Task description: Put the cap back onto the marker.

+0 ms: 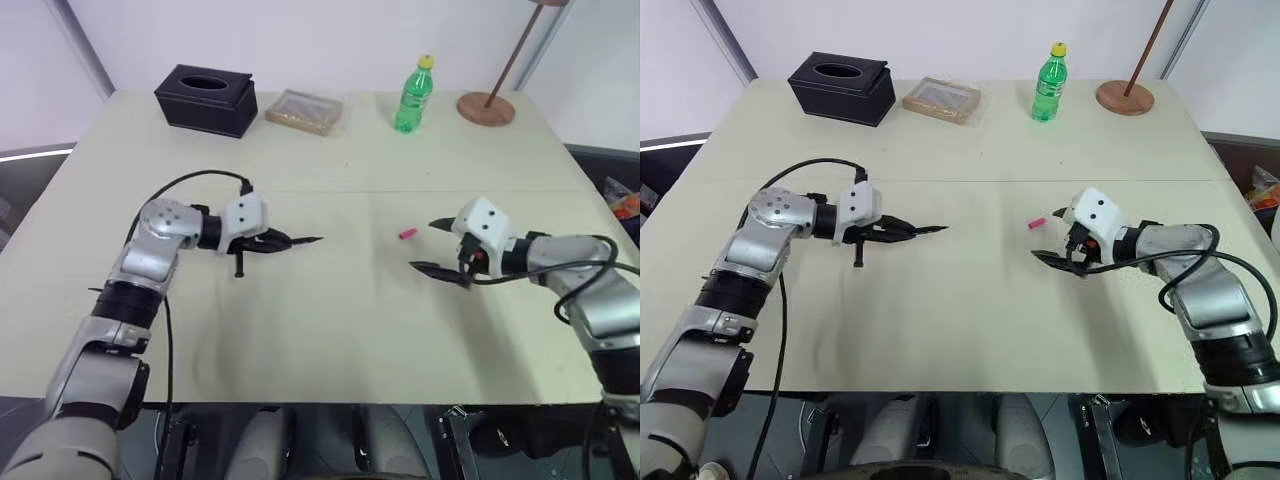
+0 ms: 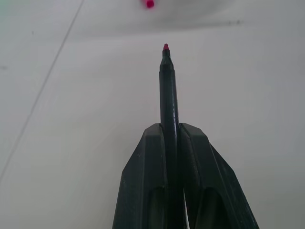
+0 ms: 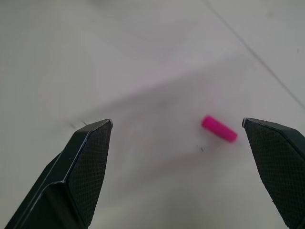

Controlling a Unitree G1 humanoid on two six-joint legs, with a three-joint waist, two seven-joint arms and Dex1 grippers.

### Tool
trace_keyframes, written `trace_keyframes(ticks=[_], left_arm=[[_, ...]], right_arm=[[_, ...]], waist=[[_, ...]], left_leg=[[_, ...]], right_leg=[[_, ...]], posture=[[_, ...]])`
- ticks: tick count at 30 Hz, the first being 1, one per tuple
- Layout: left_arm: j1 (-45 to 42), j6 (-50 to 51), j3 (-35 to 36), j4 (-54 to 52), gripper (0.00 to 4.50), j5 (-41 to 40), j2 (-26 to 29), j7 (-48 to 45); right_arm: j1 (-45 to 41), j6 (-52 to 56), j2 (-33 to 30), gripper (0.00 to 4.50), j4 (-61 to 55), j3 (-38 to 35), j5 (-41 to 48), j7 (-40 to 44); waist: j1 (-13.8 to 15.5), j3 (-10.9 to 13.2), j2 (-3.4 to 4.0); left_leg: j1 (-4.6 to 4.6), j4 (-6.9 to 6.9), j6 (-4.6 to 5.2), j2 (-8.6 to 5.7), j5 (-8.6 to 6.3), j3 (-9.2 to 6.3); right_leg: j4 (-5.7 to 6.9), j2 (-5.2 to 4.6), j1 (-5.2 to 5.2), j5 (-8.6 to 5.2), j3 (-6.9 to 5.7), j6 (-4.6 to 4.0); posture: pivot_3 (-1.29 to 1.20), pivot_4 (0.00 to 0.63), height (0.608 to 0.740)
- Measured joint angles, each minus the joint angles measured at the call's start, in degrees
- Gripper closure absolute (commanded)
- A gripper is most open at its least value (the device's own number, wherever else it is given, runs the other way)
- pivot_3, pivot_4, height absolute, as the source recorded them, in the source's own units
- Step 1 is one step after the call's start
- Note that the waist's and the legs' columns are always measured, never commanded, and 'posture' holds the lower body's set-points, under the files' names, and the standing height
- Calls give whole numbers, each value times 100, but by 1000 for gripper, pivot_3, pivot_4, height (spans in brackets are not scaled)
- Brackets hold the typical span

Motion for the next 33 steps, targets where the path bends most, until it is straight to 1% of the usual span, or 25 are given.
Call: trace_keyframes(ticks=[2, 6, 10, 14, 21, 28, 31, 33], left_arm=[[119, 232, 54, -410, 4478, -90, 48, 91], [430, 460, 98, -906, 4478, -104, 157, 264], [693, 590, 135, -1190, 4478, -105, 293, 401], [876, 771, 248, -1479, 4478, -109, 358, 578], [1003, 1015, 296, -1861, 4478, -216, 451, 770], [1030, 1124, 303, -2005, 4478, -259, 554, 875], [1050, 1124, 303, -2005, 4500, -259, 576, 884], [1050, 1124, 303, -2005, 4500, -259, 576, 892]], right_arm=[[-500, -494, 71, 0, 1004, 257, -295, 334], [-1323, -1387, 320, 0, 2633, 666, -794, 781], [-1911, -2051, 573, 0, 3792, 826, -1150, 995], [-2533, -2561, 905, 0, 4804, 929, -1458, 1036], [-3062, -3109, 1209, 0, 5746, 954, -1768, 1114], [-3181, -3379, 1250, 0, 6109, 927, -1864, 1126], [-3190, -3440, 1265, 812, 6195, 901, -1872, 1126], [-3189, -3474, 1292, 1738, 6229, 899, -1899, 1123]], waist=[[-23, 1, 1], [-27, 4, 7], [-13, 6, 9], [-16, 6, 9], [-13, 6, 10], [-14, 6, 10], [-13, 6, 10], [-14, 6, 10]], left_leg=[[1, -1, -1, 0, 0, 3], [2, -7, -2, 2, 1, 3], [-3, -7, -6, 1, 3, 3], [-3, -7, -9, -1, 5, 3], [-10, -9, -15, -4, 8, 1], [-9, -10, -17, -4, 9, 1], [-8, -10, -17, -4, 9, 1], [-8, -10, -18, -5, 10, 1]], right_leg=[[0, 0, -2, 0, 1, 0], [0, 2, -6, 0, 3, 0], [-1, 0, -9, 0, 4, -1], [-1, -3, -11, 1, 3, -1], [-1, -6, -18, 1, 3, -2], [0, -6, -17, 1, 3, -2], [0, -6, -16, 1, 3, -2], [0, -6, -15, 2, 3, -2]], posture=[[0, 150, 740], [0, 150, 740], [0, 150, 740], [0, 150, 740], [0, 150, 740], [0, 150, 740], [0, 150, 740], [0, 150, 740]])
